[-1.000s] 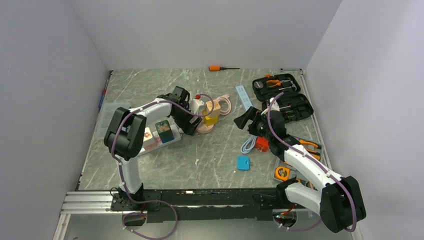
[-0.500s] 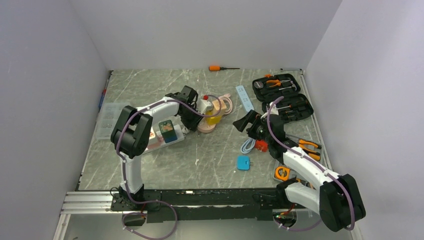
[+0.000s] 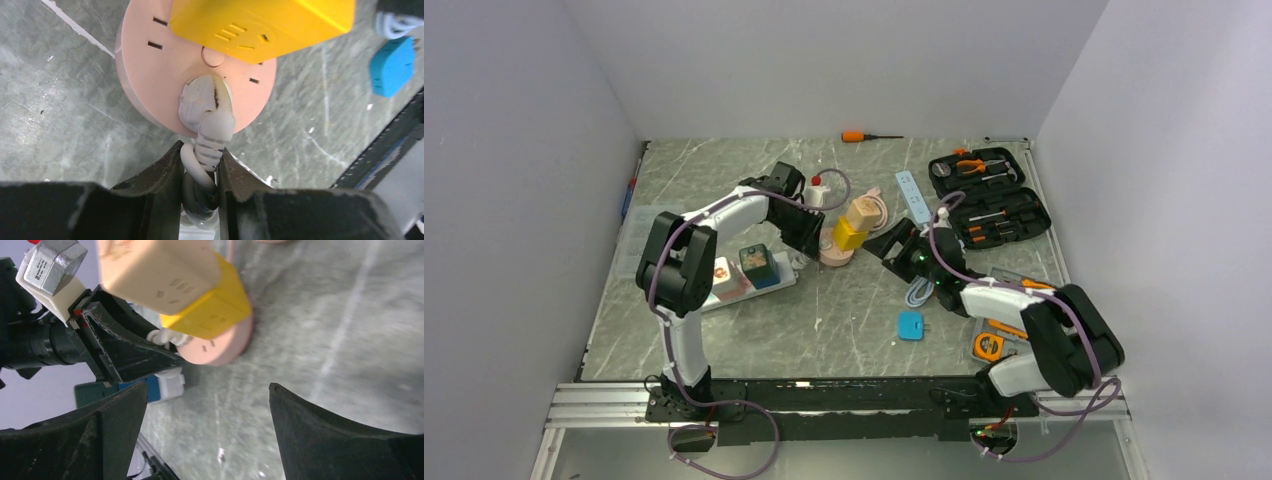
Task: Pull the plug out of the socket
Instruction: Remove the plug from the socket.
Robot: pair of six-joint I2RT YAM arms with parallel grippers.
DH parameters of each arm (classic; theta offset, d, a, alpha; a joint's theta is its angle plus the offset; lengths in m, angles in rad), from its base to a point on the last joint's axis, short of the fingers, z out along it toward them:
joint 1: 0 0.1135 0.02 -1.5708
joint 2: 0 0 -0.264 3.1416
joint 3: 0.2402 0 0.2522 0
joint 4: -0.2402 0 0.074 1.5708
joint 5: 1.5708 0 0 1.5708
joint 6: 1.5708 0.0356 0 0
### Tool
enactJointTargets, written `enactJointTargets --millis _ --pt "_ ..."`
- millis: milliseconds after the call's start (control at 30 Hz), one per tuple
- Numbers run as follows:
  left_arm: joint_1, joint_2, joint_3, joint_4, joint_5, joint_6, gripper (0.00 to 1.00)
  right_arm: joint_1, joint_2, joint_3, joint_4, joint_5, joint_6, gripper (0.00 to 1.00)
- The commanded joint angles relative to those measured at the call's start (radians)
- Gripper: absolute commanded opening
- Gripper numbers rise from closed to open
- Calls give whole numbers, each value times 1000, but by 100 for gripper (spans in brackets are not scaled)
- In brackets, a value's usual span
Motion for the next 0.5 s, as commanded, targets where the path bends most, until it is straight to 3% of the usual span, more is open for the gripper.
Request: enactJointTargets --millis 0,200,467 --pt "13 -133 39 39 170 -103 0 62 105 87 200 -9 90 92" --pt "34 -126 41 58 191 -143 0 134 225 110 261 10 153 89" --pt "39 -101 6 79 172 -141 0 200 224 58 252 128 271 87"
